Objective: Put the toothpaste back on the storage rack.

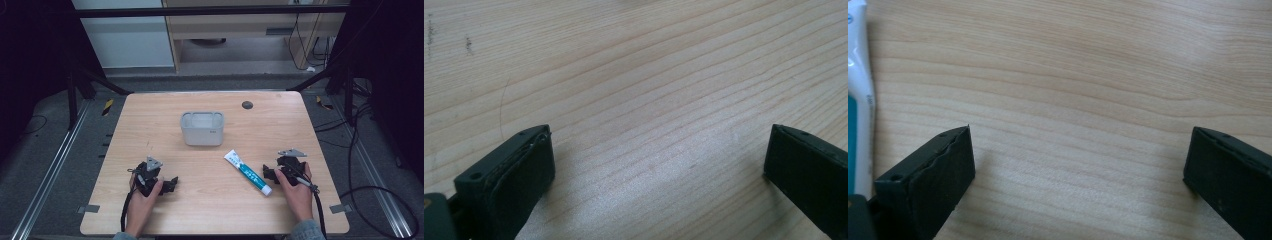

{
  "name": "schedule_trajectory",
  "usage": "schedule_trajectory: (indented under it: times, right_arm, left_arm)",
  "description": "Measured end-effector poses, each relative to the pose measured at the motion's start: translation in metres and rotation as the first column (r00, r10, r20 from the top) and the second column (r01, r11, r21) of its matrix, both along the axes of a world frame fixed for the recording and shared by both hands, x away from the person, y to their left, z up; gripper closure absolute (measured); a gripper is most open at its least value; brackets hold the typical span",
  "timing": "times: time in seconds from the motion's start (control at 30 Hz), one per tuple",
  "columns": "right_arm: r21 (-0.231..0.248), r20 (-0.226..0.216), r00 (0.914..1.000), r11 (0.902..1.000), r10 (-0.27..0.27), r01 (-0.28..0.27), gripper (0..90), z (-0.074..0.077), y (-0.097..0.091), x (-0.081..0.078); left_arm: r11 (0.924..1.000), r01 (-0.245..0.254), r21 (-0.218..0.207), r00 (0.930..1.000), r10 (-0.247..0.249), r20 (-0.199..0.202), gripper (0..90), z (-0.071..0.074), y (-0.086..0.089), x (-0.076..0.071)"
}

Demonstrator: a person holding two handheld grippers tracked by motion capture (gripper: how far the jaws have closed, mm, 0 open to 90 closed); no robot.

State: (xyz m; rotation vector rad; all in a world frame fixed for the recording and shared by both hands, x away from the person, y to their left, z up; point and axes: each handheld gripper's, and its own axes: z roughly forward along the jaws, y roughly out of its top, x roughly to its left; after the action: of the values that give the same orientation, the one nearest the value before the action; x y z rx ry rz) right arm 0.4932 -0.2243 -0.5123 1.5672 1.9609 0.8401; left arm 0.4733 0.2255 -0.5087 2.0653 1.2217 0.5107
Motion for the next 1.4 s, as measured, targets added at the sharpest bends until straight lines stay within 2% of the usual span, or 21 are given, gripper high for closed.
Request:
schedule_trajectory:
  times: [0.13, 0.43, 0.5, 0.53, 0.57, 0.6, 0.67, 0.7, 0.8, 0.87, 0.9, 0.93, 1.07, 1.1, 1.13, 1.23, 1.27, 1.3, 1.33, 1.4]
  right_arm:
    - [-0.002, 0.001, 1.0000, 1.0000, 0.008, -0.008, 0.3, 0.000, 0.002, -0.001]
    - [-0.004, 0.003, 0.9990, 0.9990, 0.045, -0.045, 0.6, 0.000, -0.001, 0.001]
    - [0.001, 0.002, 0.9978, 0.9978, 0.067, -0.067, 1.0, 0.000, -0.002, 0.002]
    - [0.003, 0.010, 0.9973, 0.9974, 0.072, -0.072, 5.9, 0.000, -0.005, 0.001]
    - [0.003, 0.010, 0.9973, 0.9974, 0.072, -0.072, 5.9, 0.000, -0.005, 0.001]
    - [0.012, 0.035, 0.9975, 0.9980, 0.062, -0.062, 13.4, 0.001, -0.007, -0.001]
    - [0.019, 0.043, 0.9970, 0.9977, 0.064, -0.065, 13.0, 0.002, -0.008, -0.002]
    - [0.019, 0.053, 0.9964, 0.9975, 0.066, -0.067, 15.6, 0.003, -0.008, -0.003]
    - [-0.004, 0.126, 0.9878, 0.9959, 0.091, -0.091, 20.5, 0.018, -0.004, -0.011]
    - [-0.013, 0.160, 0.9809, 0.9939, 0.110, -0.110, 24.7, 0.026, -0.001, -0.016]
    - [-0.013, 0.160, 0.9809, 0.9939, 0.110, -0.110, 24.7, 0.026, -0.001, -0.016]
    - [-0.004, 0.177, 0.9742, 0.9900, 0.139, -0.141, 28.3, 0.035, 0.007, -0.022]
    - [-0.031, 0.154, 0.9690, 0.9811, 0.193, -0.191, 31.1, 0.051, 0.023, -0.028]
    - [-0.031, 0.154, 0.9690, 0.9811, 0.193, -0.191, 31.1, 0.051, 0.023, -0.028]
    - [-0.065, 0.129, 0.9626, 0.9706, 0.239, -0.232, 30.9, 0.063, 0.032, -0.029]
    - [-0.121, 0.100, 0.9551, 0.9561, 0.279, -0.267, 32.1, 0.079, 0.043, -0.030]
    - [-0.138, 0.083, 0.9508, 0.9484, 0.298, -0.286, 31.9, 0.083, 0.047, -0.030]
    - [-0.138, 0.083, 0.9508, 0.9484, 0.298, -0.286, 31.9, 0.083, 0.047, -0.030]
    - [-0.174, 0.026, 0.9409, 0.9284, 0.338, -0.328, 31.2, 0.087, 0.056, -0.026]
    - [-0.191, -0.020, 0.9344, 0.9159, 0.356, -0.353, 30.9, 0.088, 0.062, -0.022]
  left_arm:
    - [0.9994, 0.015, 0.031, 0.9999, -0.015, 0.000, 0.0, 0.000, 0.000, -0.002]
    - [0.9996, 0.002, 0.029, 1.0000, -0.002, 0.001, 0.0, 0.000, -0.001, -0.003]
    - [0.9996, -0.001, 0.029, 1.0000, 0.001, 0.001, 0.0, 0.000, -0.002, -0.003]
    - [0.9996, -0.003, 0.029, 1.0000, 0.003, 0.001, 0.0, 0.000, -0.002, -0.003]
    - [0.9996, -0.003, 0.029, 1.0000, 0.003, 0.001, 0.0, 0.000, -0.002, -0.003]
    - [0.9996, -0.009, 0.028, 1.0000, 0.009, 0.001, 0.0, 0.000, -0.003, -0.003]
    - [0.9996, -0.006, 0.028, 1.0000, 0.006, 0.000, 0.0, 0.000, -0.004, -0.003]
    - [0.9996, -0.006, 0.028, 1.0000, 0.006, 0.000, 0.0, 0.000, -0.004, -0.003]
    - [0.9996, -0.008, 0.028, 1.0000, 0.008, 0.001, 0.0, 0.000, -0.005, -0.004]
    - [0.9996, -0.010, 0.028, 0.9999, 0.010, 0.000, 0.0, 0.000, -0.006, -0.004]
    - [0.9996, -0.010, 0.028, 0.9999, 0.010, 0.000, 0.0, 0.000, -0.006, -0.004]
    - [0.9996, -0.011, 0.028, 0.9999, 0.011, 0.000, 0.0, 0.000, -0.006, -0.004]
    - [0.9995, -0.014, 0.029, 0.9999, 0.014, 0.001, 0.0, 0.000, -0.006, -0.004]
    - [0.9995, -0.014, 0.029, 0.9999, 0.014, 0.001, 0.0, 0.000, -0.006, -0.004]
    - [0.9995, -0.015, 0.029, 0.9999, 0.015, 0.001, 0.0, 0.000, -0.006, -0.005]
    - [0.9994, -0.023, 0.026, 0.9997, 0.023, 0.002, 0.0, 0.000, -0.007, -0.005]
    - [0.9994, -0.023, 0.026, 0.9997, 0.023, 0.001, 0.0, 0.000, -0.007, -0.005]
    - [0.9994, -0.023, 0.026, 0.9997, 0.023, 0.001, 0.0, 0.000, -0.007, -0.005]
    - [0.9994, -0.024, 0.026, 0.9997, 0.024, 0.001, 0.0, 0.000, -0.007, -0.005]
    - [0.9993, -0.025, 0.026, 0.9997, 0.025, 0.001, 0.0, 0.000, -0.007, -0.005]
